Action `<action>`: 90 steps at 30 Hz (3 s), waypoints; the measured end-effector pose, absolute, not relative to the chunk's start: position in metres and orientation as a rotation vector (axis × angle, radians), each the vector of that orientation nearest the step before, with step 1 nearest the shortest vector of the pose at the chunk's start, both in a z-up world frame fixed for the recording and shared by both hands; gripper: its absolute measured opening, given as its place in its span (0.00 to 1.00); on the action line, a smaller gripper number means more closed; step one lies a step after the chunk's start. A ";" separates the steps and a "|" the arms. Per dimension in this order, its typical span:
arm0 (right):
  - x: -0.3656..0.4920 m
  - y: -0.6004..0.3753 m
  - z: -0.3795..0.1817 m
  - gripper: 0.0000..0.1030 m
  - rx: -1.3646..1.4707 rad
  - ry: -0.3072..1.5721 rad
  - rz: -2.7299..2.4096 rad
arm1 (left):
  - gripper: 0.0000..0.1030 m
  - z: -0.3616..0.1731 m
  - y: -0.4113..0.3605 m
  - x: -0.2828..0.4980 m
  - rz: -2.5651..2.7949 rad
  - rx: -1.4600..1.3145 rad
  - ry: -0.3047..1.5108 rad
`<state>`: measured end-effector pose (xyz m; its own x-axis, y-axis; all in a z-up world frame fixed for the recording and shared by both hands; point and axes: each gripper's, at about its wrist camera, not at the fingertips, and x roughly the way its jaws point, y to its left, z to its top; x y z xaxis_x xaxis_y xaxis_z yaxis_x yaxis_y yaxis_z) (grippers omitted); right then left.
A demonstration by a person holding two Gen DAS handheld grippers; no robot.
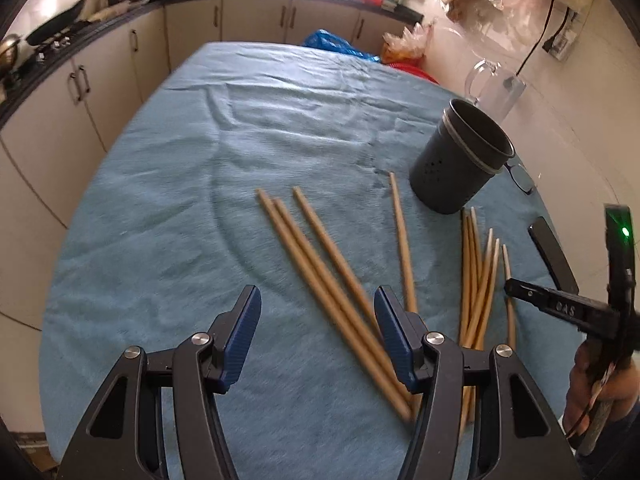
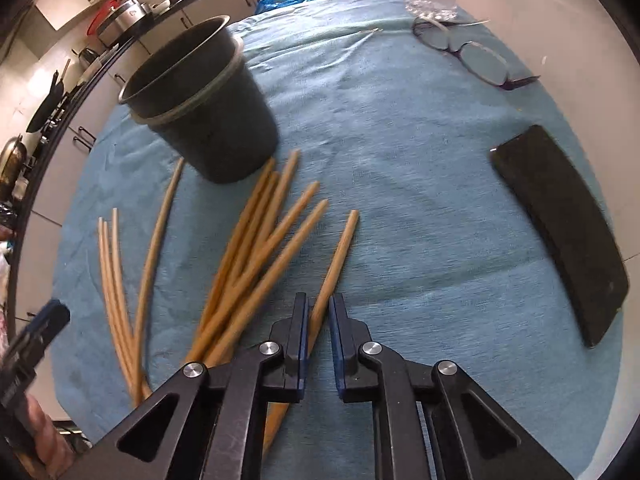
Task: Organize utensils
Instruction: 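Close the right gripper on one wooden chopstick and lift it, then carry the chopstick upright over the grey holder with the right tool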
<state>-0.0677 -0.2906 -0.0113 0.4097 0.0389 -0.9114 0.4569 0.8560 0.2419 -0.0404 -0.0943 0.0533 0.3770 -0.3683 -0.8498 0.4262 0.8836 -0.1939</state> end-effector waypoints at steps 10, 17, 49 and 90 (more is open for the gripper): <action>-0.099 -0.316 0.007 0.07 0.545 1.000 -0.255 | 0.41 0.028 -0.172 0.006 -0.531 0.150 1.214; -0.102 -0.320 0.013 0.07 0.542 0.969 -0.226 | 0.38 0.019 -0.202 0.020 -0.519 0.189 1.234; -0.091 -0.316 0.004 0.07 0.532 0.998 -0.219 | 0.06 0.048 -0.176 -0.018 -0.594 0.112 1.107; -0.157 -0.264 0.129 0.07 0.451 0.559 -0.086 | 0.06 0.162 -0.118 -0.093 -0.640 0.014 0.761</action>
<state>-0.1568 -0.2638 0.1292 0.8468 0.0421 -0.5302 0.1992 0.8991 0.3897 -0.0930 -0.1184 0.1621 0.5448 -0.5347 -0.6459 0.5443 0.8115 -0.2127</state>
